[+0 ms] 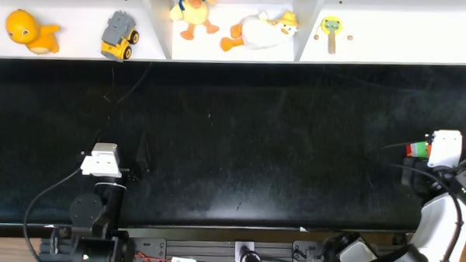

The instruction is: Store Toys

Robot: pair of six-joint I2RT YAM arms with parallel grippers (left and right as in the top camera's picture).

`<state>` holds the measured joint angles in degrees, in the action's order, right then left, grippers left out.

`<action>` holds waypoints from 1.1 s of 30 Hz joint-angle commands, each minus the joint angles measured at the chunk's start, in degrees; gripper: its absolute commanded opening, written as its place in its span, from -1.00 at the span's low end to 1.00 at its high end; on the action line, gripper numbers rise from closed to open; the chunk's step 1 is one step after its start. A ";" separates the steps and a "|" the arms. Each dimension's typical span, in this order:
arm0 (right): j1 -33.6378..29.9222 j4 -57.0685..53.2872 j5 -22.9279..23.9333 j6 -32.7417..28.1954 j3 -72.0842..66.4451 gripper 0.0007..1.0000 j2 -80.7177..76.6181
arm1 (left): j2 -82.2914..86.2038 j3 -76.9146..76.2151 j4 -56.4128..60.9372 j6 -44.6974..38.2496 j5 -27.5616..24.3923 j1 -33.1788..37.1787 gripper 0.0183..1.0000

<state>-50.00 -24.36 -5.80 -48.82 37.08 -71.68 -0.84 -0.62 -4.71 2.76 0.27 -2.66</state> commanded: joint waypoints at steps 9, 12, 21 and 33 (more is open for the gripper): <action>-1.40 3.08 -12.00 4.13 -0.07 1.00 -6.36 | 0.68 0.17 -0.11 -1.25 0.31 -0.26 1.00; -1.36 5.27 -12.61 5.18 -0.07 1.00 -6.95 | 0.68 0.17 -0.11 -1.25 0.31 -0.26 0.99; -1.36 6.93 -12.63 6.38 -0.07 0.99 -8.09 | 0.68 0.17 -0.11 -1.25 0.28 -0.26 1.00; -1.36 8.83 -12.81 7.10 -0.07 0.76 -11.10 | 0.68 0.17 -0.11 -1.25 0.31 -0.26 1.00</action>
<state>-51.29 -16.08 -17.63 -42.15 37.08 -82.67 -0.84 -0.62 -4.71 2.76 0.27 -2.66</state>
